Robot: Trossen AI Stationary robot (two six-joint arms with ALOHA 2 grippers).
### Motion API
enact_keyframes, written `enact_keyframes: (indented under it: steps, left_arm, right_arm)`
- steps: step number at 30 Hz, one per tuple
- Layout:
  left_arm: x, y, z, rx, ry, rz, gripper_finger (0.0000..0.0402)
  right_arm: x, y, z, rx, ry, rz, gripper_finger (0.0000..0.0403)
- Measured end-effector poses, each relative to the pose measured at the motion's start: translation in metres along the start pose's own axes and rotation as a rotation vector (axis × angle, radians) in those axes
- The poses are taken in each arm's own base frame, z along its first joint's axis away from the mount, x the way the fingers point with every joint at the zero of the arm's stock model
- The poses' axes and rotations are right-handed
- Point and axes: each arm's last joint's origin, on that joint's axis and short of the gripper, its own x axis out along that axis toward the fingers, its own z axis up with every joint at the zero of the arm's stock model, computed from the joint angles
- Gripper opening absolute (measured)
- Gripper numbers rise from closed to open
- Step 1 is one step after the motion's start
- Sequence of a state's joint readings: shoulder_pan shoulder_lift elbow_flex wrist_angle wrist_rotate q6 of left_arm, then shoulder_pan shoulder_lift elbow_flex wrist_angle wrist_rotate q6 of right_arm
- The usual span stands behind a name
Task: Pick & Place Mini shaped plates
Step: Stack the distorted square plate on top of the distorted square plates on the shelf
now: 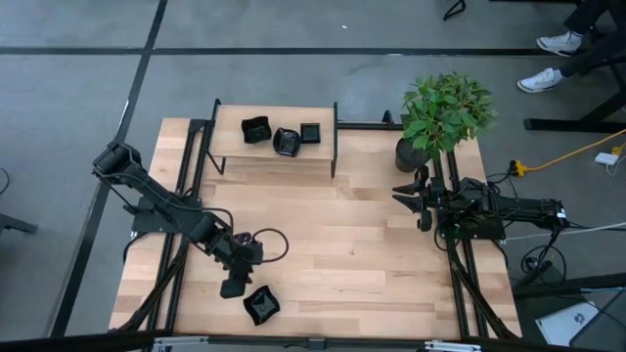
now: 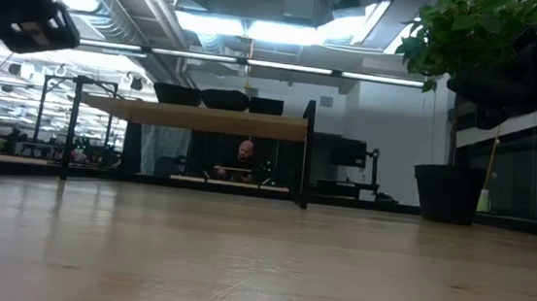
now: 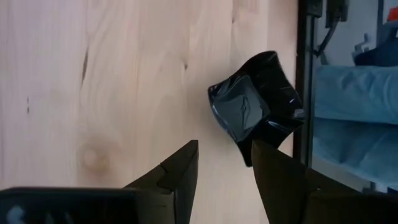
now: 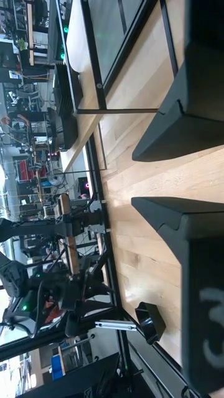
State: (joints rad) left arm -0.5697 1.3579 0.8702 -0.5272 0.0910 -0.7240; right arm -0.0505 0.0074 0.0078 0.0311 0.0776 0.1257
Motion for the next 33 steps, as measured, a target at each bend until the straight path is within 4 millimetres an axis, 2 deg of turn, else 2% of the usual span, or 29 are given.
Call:
enact_keyframes:
  steps: [9,18,33]
  left_arm:
    - [0.009,0.006,-0.006,-0.024,0.003,-0.026,0.0143]
    - [0.030,0.000,0.001,0.036,-0.016,-0.099,0.0143]
    - [0.054,0.004,-0.001,-0.125,0.070,-0.084,0.0143]
  right_arm:
    - [0.000,0.000,0.000,0.000,-0.001,0.000,0.0103]
    - [0.000,0.000,0.000,0.000,0.000,0.000,0.0103]
    - [0.000,0.000,0.000,0.000,0.000,0.000,0.0103]
